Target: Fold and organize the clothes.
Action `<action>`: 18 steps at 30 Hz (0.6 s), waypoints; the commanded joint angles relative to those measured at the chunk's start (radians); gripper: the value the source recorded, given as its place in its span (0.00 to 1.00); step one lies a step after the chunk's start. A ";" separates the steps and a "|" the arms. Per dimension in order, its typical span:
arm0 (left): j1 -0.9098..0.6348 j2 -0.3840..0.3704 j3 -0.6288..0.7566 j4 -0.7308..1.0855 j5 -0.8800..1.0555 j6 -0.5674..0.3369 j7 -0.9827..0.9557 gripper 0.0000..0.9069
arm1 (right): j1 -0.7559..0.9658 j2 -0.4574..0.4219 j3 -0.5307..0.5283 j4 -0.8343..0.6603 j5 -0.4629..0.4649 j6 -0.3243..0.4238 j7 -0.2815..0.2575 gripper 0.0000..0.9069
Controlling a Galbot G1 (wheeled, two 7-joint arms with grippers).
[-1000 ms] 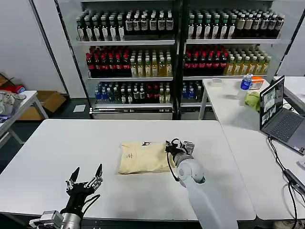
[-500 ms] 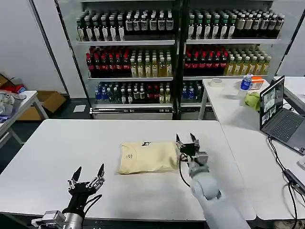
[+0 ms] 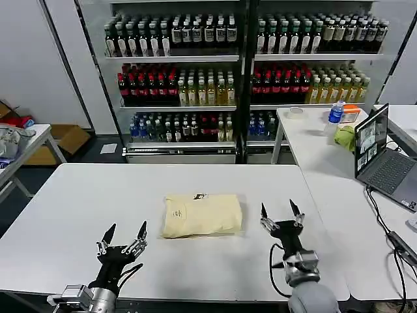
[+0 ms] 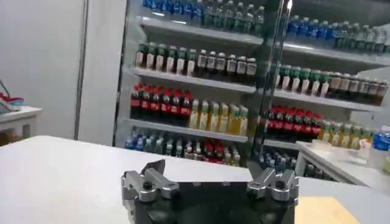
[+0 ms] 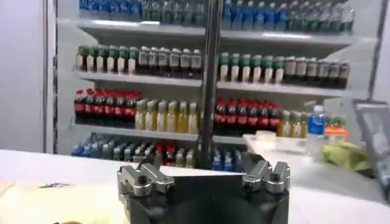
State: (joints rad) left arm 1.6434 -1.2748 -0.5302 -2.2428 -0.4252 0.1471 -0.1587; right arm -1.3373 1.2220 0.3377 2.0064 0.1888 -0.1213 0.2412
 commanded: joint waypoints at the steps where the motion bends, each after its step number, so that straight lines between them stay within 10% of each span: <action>1: -0.004 0.007 0.002 0.004 0.003 0.000 0.006 1.00 | -0.218 0.002 0.080 0.160 -0.061 0.099 0.003 1.00; 18: -0.013 0.018 0.007 0.013 0.005 -0.002 0.017 1.00 | -0.219 0.024 0.093 0.162 -0.117 0.107 0.019 1.00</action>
State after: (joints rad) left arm 1.6311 -1.2579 -0.5241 -2.2336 -0.4231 0.1473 -0.1424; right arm -1.5187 1.2422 0.4147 2.1385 0.1156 -0.0464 0.2395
